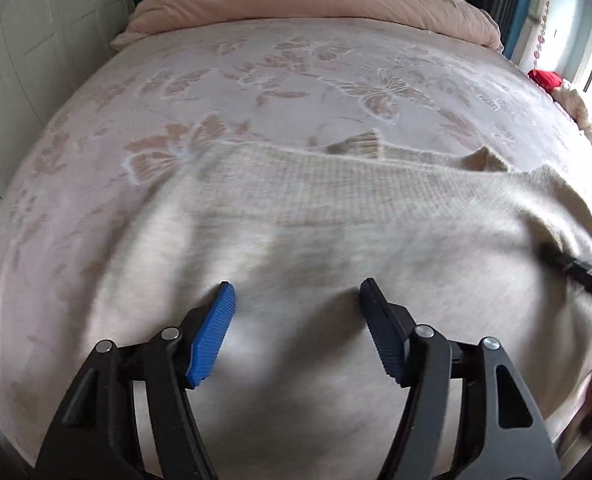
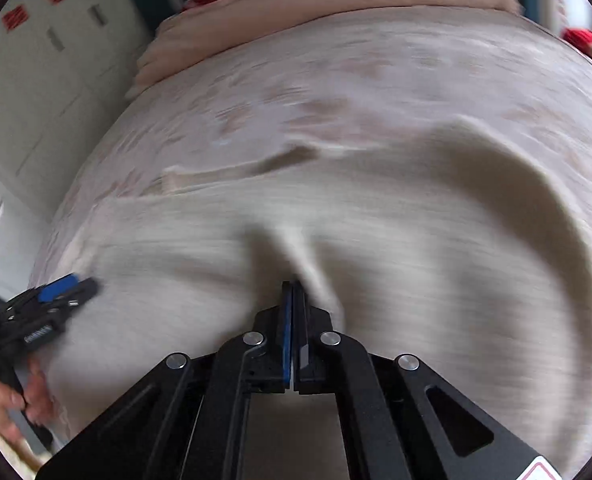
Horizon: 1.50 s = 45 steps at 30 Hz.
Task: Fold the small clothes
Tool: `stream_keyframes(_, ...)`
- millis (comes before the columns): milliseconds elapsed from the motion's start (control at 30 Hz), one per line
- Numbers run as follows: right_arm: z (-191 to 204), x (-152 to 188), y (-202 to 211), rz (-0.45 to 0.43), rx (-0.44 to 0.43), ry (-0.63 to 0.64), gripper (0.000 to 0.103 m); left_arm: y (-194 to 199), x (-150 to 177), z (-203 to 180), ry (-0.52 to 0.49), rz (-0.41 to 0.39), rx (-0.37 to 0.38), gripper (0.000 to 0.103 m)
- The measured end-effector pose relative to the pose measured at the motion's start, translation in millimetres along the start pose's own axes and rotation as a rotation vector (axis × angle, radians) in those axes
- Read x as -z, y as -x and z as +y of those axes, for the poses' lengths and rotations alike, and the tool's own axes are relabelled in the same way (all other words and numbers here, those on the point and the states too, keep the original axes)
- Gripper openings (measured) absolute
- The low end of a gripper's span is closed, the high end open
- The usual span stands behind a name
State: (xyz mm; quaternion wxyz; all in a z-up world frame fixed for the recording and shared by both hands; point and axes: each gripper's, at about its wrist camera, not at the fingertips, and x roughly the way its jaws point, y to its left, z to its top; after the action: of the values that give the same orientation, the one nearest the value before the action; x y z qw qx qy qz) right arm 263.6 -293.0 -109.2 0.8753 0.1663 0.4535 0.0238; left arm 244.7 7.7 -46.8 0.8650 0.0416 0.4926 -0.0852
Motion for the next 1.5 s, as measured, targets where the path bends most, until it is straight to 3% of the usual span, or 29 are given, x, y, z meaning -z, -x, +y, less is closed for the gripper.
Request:
stream_keyframes(67, -44, 8, 22, -0.019, 0.053, -0.079, 0.000, 1, 12, 24, 0.012, 0.008, 0.017, 0.063)
stream_keyframes(133, -78, 20, 47, -0.045, 0.049, -0.158, 0.000, 6, 21, 40, 0.029, -0.005, 0.072, 0.063)
stream_keyframes(167, -85, 25, 57, -0.054, 0.102, -0.168, 0.000, 11, 25, 44, 0.026, -0.011, 0.056, 0.063)
stream_keyframes(200, -88, 30, 68, -0.058, 0.114, -0.169, 0.000, 18, 27, 45, 0.030, -0.004, -0.003, 0.064)
stream_keyframes(233, -88, 35, 78, -0.058, 0.121, -0.171, 0.002, 27, 30, 46, 0.054, -0.004, -0.009, 0.063)
stream_keyframes(267, -86, 41, 87, -0.058, 0.132, -0.167, 0.015, 35, 32, 50, 0.091, -0.007, 0.014, 0.063)
stream_keyframes(300, -80, 48, 96, -0.052, 0.148, -0.150, 0.020, 48, 36, 54, 0.149, -0.011, 0.061, 0.067)
stream_keyframes(367, -72, 62, 109, -0.056, 0.162, -0.135, 0.057, 63, 49, 60, 0.221, 0.000, 0.082, 0.077)
stream_keyframes(433, -71, 78, 112, -0.045, 0.174, -0.160, 0.067, 72, 64, 63, 0.258, 0.009, 0.072, 0.083)
stream_keyframes(567, -86, 101, 92, 0.009, 0.082, -0.311, 0.063, 71, 95, 78, 0.427, 0.021, 0.019, 0.087)
stream_keyframes(600, -88, 103, 87, -0.002, 0.047, -0.348, 0.057, 69, 101, 86, 0.506, 0.023, 0.026, 0.087)
stream_keyframes(633, -88, 103, 85, -0.015, 0.022, -0.369, 0.037, 62, 109, 97, 0.614, 0.035, 0.042, 0.083)
stream_keyframes(667, -88, 100, 84, -0.021, -0.013, -0.396, 0.023, 57, 111, 102, 0.666, 0.044, 0.062, 0.073)
stream_keyframes(700, -87, 97, 88, -0.035, -0.034, -0.410, 0.021, 52, 111, 104, 0.678, 0.056, 0.065, 0.061)
stream_keyframes(733, -84, 93, 96, -0.060, -0.033, -0.397, 0.018, 51, 106, 101, 0.644, 0.058, 0.037, 0.054)
stream_keyframes(800, -79, 84, 116, -0.113, 0.049, -0.312, 0.017, 54, 96, 93, 0.570, 0.062, 0.001, 0.044)
stream_keyframes(867, -92, 87, 113, -0.076, 0.094, -0.301, 0.016, 55, 91, 87, 0.528, 0.072, -0.044, 0.044)
stream_keyframes(933, -107, 98, 86, 0.025, 0.130, -0.293, 0.018, 47, 92, 90, 0.533, 0.088, -0.068, 0.050)
stream_keyframes(1067, -88, 90, 103, -0.008, 0.130, -0.260, 0.027, 61, 91, 86, 0.488, 0.071, -0.090, 0.054)
stream_keyframes(1133, -74, 81, 124, -0.068, 0.195, -0.227, 0.034, 87, 88, 81, 0.433, 0.021, -0.112, 0.052)
stream_keyframes(1200, -55, 68, 147, -0.172, 0.256, -0.172, 0.036, 115, 77, 73, 0.378, -0.055, -0.097, 0.056)
stream_keyframes(1267, -35, 48, 150, -0.224, 0.165, -0.162, 0.036, 131, 57, 57, 0.331, -0.104, -0.069, 0.062)
stream_keyframes(1300, -20, 35, 139, -0.196, 0.072, -0.148, 0.036, 133, 44, 45, 0.302, -0.121, -0.031, 0.066)
stream_keyframes(1367, 14, 10, 107, -0.123, -0.094, -0.083, 0.023, 124, 19, 21, 0.254, -0.128, 0.031, 0.069)
stream_keyframes(1433, 56, -5, 71, -0.068, -0.150, 0.006, 0.011, 94, -2, -6, 0.187, -0.108, 0.043, 0.069)
stream_keyframes(1500, 88, -13, 27, 0.007, -0.168, 0.079, 0.009, 60, -12, -24, 0.137, -0.063, 0.006, 0.069)
